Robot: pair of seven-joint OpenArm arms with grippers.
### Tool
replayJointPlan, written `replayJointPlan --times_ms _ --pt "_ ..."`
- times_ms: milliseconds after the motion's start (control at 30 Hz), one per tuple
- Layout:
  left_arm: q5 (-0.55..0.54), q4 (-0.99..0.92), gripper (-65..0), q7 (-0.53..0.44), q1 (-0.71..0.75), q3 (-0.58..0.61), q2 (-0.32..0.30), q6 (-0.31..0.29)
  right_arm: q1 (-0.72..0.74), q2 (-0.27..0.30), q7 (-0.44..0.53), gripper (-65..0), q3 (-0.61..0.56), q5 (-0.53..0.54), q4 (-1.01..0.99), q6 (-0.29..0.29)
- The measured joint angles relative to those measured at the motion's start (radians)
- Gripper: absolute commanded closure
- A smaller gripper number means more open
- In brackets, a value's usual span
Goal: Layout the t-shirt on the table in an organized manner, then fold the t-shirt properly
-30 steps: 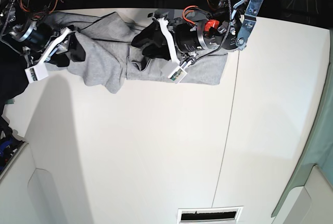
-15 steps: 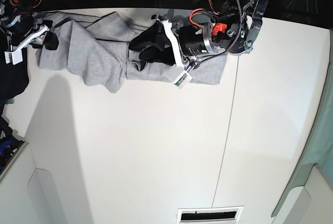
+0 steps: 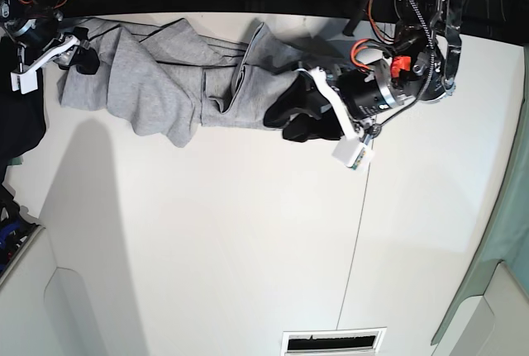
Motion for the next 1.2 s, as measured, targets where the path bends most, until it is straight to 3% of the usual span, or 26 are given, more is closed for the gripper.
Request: replayJointPlan --times_ms 67,100,233,400,533,633,833,967,1000,1067,1100,1200 --pt "0.011 -0.05 -31.4 -0.011 0.004 -0.007 -0.031 0.0 0.0 -0.002 -0.001 -2.8 -0.001 0.001 -0.003 0.002" --pt "0.014 -0.073 -31.4 -0.015 0.007 -0.008 -0.044 0.001 0.002 -0.003 0.0 0.0 -0.001 0.002 -0.003 0.002" --pt "0.018 -0.117 -31.4 -0.024 0.011 -0.066 -0.079 0.002 0.025 -0.002 -0.029 0.0 -0.001 0.01 -0.003 0.003" --pt "0.004 -0.118 -31.4 -0.038 0.009 -0.185 -0.142 -0.001 0.041 -0.009 -0.086 0.0 -0.001 0.118 0.083 0.024" --pt "0.003 -0.133 -31.4 -0.039 0.008 -0.211 -0.198 -0.001 0.041 -0.06 -0.091 0.0 -0.001 0.144 0.256 0.03" --pt "0.004 -0.18 -31.4 -0.038 0.008 -0.207 -0.207 -0.001 0.041 -0.116 -0.092 0.0 -0.027 0.147 0.391 0.03" --pt "0.003 -0.283 -31.4 -0.038 0.008 -0.207 -0.207 -0.001 0.041 -0.235 -0.077 0.0 -0.26 0.114 0.534 0.032" --pt "0.003 -0.305 -31.4 -0.038 0.009 -0.207 -0.211 -0.001 0.041 -0.313 -0.076 0.0 -0.48 -0.022 0.5 0.032" --pt "0.002 -0.305 -31.4 -0.038 0.009 -0.207 -0.216 -0.001 0.041 -0.327 -0.068 -8.1 -0.531 -0.062 0.479 0.032" --pt "-0.023 -0.305 -31.4 -0.038 0.008 -0.207 -0.229 -0.001 0.041 -0.343 -0.048 -35.1 -0.625 -0.13 0.435 0.03" --pt "-0.037 -0.305 -31.4 -0.039 0.008 -0.207 -0.236 -0.002 0.041 -0.344 -0.039 -43.6 -0.664 -0.145 0.417 0.029" --pt "-0.049 -0.305 -31.4 -0.037 0.008 -0.224 -0.258 -0.001 0.04 -0.343 -0.008 -44.9 -0.757 -0.162 0.4 0.029"
